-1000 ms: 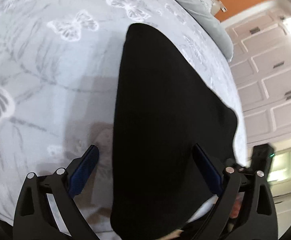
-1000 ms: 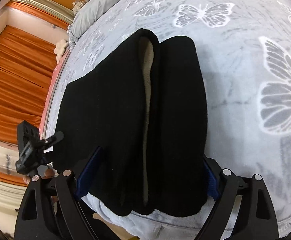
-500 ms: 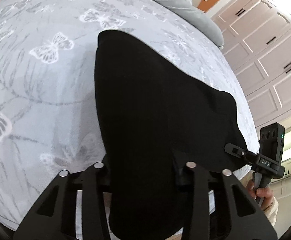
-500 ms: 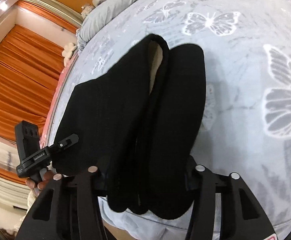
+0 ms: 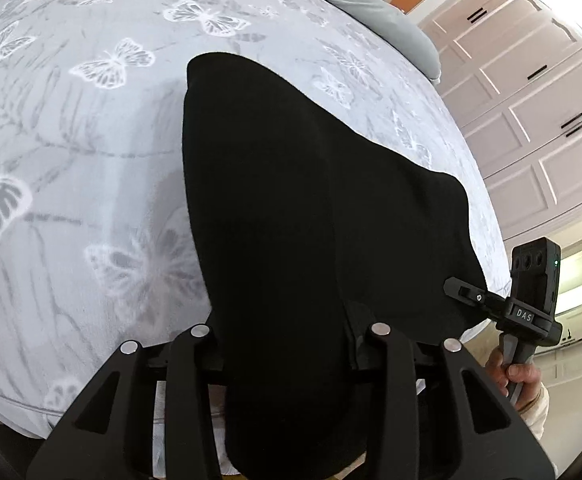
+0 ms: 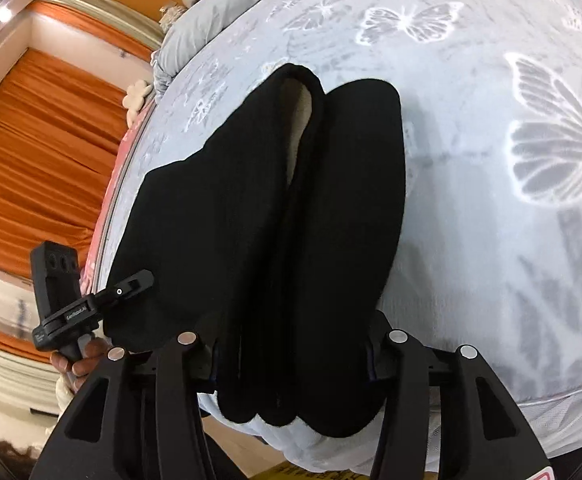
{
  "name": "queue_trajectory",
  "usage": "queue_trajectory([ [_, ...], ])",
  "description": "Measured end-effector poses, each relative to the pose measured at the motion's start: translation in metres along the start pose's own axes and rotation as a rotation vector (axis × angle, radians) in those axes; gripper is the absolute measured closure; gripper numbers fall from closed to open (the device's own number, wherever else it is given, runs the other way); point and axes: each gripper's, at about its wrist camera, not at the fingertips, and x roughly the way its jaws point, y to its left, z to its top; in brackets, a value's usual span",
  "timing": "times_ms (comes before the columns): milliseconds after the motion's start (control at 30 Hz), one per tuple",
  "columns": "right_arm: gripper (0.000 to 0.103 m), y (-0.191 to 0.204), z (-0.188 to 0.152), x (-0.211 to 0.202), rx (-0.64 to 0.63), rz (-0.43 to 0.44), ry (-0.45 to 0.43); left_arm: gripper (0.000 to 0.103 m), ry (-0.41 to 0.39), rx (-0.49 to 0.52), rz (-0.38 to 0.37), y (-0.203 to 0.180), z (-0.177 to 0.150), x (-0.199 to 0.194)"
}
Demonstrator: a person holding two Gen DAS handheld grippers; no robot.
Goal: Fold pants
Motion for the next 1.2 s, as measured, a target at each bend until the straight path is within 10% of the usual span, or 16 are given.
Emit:
queue_trajectory([
  [667,0.058,-0.006,-0.015,-0.018,-0.069,-0.058,-0.031,0.069,-0.041,0.097,0.143,-0.023,-0.003,-0.004],
  [1200,0.060,0.044,-0.041,-0.088,-0.118,0.079,-0.146,0.070,-0.090,0.116,0.058,-0.050,-0.017,-0.075],
])
